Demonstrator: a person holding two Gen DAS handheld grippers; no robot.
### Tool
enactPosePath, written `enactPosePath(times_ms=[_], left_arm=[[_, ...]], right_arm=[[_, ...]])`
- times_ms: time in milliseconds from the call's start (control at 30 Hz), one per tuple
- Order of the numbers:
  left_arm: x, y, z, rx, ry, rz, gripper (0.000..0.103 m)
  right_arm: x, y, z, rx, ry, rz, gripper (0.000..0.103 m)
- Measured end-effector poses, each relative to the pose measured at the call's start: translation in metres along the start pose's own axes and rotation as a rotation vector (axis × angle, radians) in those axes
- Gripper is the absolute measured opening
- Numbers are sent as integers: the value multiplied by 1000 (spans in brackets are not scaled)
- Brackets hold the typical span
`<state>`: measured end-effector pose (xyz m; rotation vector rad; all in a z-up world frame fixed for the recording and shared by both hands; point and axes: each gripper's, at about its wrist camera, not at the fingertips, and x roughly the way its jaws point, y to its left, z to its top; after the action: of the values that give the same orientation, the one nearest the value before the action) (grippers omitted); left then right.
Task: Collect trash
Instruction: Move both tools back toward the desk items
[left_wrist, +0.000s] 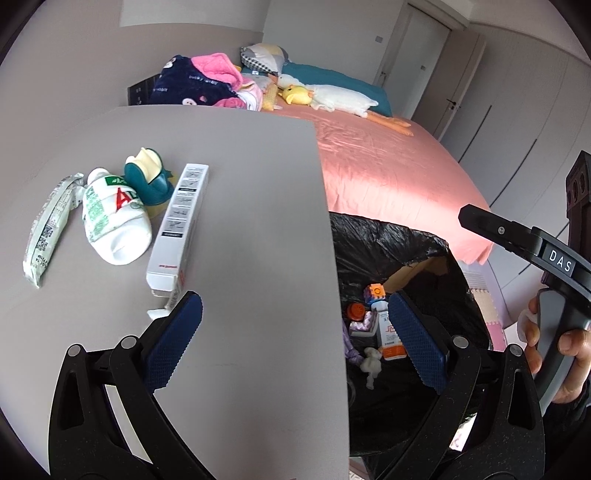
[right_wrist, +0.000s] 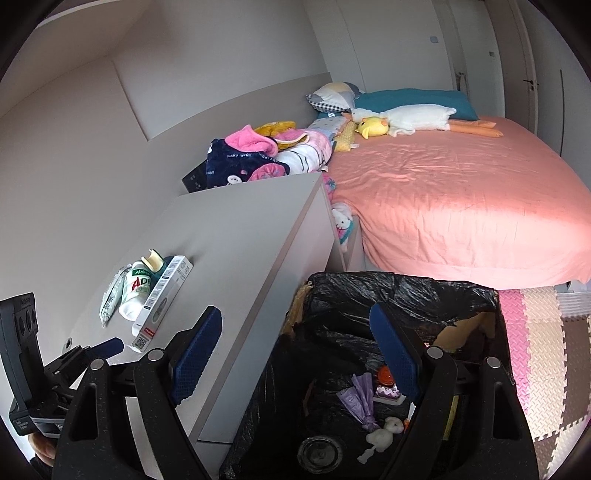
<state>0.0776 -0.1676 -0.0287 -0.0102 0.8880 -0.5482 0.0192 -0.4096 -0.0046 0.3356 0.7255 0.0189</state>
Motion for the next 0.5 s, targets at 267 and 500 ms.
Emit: enactPosePath(times_ms=[267, 500], left_arm=[[-8, 37, 0, -54, -16, 53, 97], [-15, 67, 0, -87, -23, 90, 97]], right_arm=[[26, 28, 2, -36, 38, 17, 83], [48, 55, 4, -68, 71, 30, 83]])
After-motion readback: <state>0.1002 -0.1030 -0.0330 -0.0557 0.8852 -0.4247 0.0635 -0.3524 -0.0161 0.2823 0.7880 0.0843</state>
